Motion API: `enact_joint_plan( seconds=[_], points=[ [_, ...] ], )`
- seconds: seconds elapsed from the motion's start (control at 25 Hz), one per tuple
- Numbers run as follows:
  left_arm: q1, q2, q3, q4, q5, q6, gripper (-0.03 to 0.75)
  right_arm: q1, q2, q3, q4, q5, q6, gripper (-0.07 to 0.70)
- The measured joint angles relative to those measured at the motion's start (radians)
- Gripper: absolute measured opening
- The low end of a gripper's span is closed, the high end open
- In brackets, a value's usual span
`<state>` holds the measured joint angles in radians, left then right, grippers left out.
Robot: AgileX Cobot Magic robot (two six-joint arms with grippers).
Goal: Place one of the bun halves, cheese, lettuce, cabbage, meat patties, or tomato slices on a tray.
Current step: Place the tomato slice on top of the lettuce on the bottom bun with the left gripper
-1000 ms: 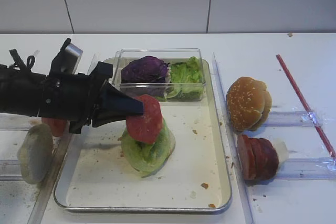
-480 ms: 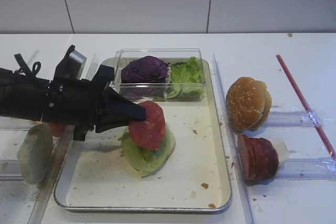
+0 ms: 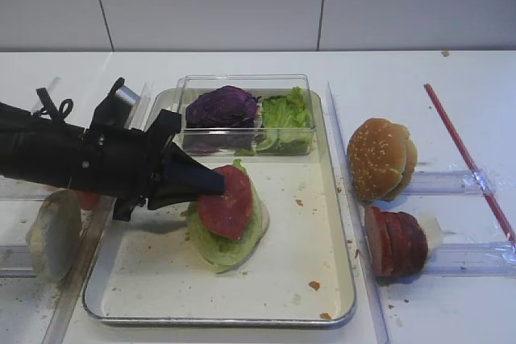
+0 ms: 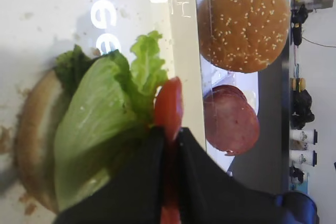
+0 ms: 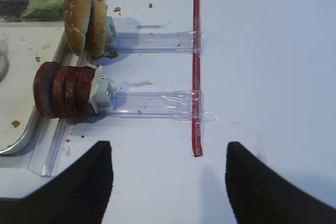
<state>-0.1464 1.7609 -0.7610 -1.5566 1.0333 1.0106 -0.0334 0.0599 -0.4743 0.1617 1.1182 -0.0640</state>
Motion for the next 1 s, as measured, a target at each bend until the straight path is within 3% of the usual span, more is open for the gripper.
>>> enact_joint_plan(
  seconds=[0.24,0.6,1.0],
  points=[
    [0.0,0.0,0.0,0.0,-0.009,-0.002,0.034,0.0,0.0,0.0,0.0,0.0,0.002,0.468],
    [0.0,0.0,-0.02,-0.037,-0.009,0.021,0.365,0.0,0.0,0.0,0.0,0.0,0.002,0.468],
    [0.0,0.0,-0.047,-0.064,-0.038,0.131,0.402,0.0,0.0,0.0,0.0,0.0,0.002,0.468]
  ],
)
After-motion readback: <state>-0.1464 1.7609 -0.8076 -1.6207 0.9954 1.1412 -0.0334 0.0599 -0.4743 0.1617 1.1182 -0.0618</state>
